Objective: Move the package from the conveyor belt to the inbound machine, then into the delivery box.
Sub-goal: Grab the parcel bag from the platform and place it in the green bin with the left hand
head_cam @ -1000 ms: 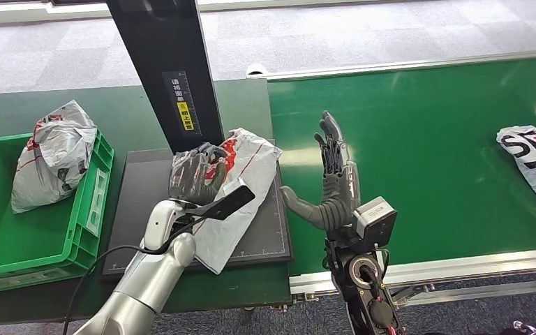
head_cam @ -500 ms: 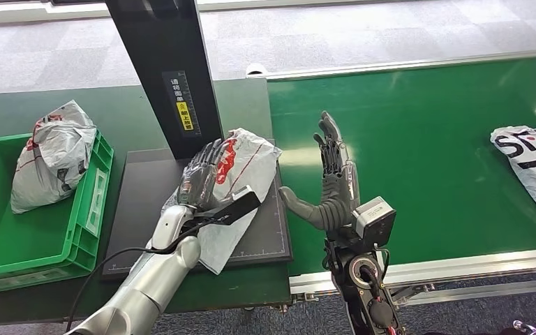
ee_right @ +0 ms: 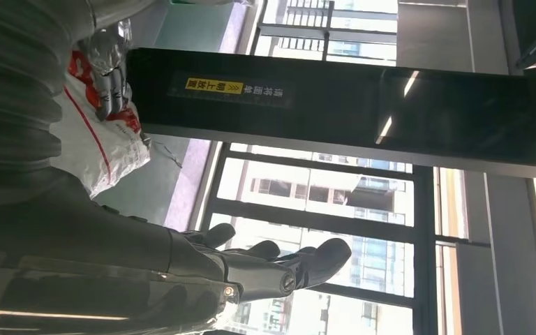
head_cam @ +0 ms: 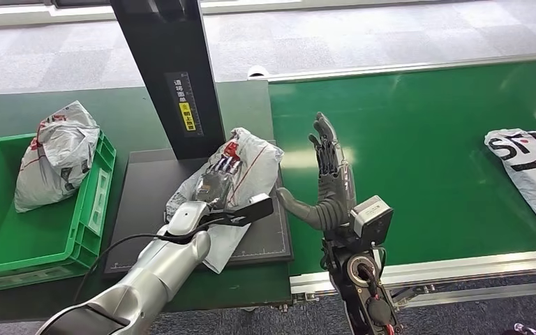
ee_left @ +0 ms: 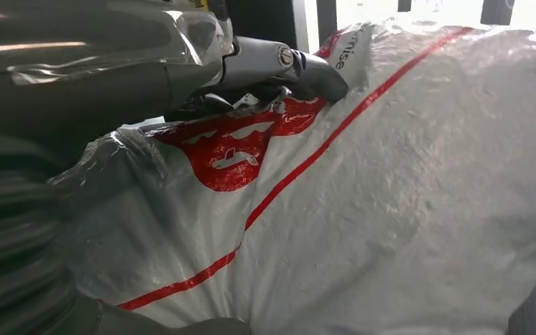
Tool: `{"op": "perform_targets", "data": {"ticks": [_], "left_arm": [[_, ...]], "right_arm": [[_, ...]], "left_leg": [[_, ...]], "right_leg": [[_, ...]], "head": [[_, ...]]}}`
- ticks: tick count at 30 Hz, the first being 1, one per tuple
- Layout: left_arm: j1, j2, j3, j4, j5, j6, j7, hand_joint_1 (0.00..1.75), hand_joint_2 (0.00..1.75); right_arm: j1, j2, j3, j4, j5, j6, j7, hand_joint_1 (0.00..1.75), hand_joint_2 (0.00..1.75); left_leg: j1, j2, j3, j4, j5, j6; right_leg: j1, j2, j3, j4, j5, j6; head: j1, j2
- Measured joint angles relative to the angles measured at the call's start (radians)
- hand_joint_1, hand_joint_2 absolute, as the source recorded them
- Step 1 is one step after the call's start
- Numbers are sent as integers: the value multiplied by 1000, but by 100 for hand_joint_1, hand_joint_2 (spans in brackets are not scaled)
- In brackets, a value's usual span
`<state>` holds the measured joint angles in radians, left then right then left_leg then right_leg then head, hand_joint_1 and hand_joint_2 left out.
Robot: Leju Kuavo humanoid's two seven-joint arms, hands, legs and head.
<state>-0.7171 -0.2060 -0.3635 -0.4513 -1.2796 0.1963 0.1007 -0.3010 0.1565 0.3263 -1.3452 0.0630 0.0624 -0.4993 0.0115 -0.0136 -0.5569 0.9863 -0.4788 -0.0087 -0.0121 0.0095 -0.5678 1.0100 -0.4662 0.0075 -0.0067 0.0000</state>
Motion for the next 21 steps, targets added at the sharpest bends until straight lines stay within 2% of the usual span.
{"op": "perform_targets", "data": {"ticks": [3, 7, 10, 17, 21], "left_arm": [[-34, -7, -14, 28, -32, -96, 16, 1, 175], [-55, -18, -30, 47, -60, -160, 23, 171, 175], [-49, -24, -31, 56, -54, -133, 10, 175, 175], [-15, -24, 6, 51, 32, 76, -79, 175, 175], [14, -24, 47, 0, 110, 169, -150, 175, 175]], "right_arm": [[-6, 3, 2, 4, -4, 0, -1, 0, 175], [-13, 5, 2, 7, -11, -2, -3, 0, 175], [-15, 5, 1, 7, -12, -3, -3, 0, 175], [-12, 5, 1, 6, -15, -13, -2, 0, 175], [-1, 4, 0, 0, -14, -25, 4, 0, 175]], "left_leg": [[0, 0, 6, 0, -1, 0], [0, -1, 12, 0, -1, 0], [0, -3, 14, 0, -1, 0], [0, -2, 13, 0, 0, 0], [0, -2, 7, 0, 1, 0]], "right_leg": [[0, 0, 7, 0, -1, 0], [0, -1, 13, 0, -1, 1], [0, -2, 15, 0, -2, 1], [0, -2, 11, 0, 0, 1], [0, -1, 5, 0, 0, 1]], "head": [[0, 0], [0, 0], [0, 0], [0, 0], [0, 0]]}}
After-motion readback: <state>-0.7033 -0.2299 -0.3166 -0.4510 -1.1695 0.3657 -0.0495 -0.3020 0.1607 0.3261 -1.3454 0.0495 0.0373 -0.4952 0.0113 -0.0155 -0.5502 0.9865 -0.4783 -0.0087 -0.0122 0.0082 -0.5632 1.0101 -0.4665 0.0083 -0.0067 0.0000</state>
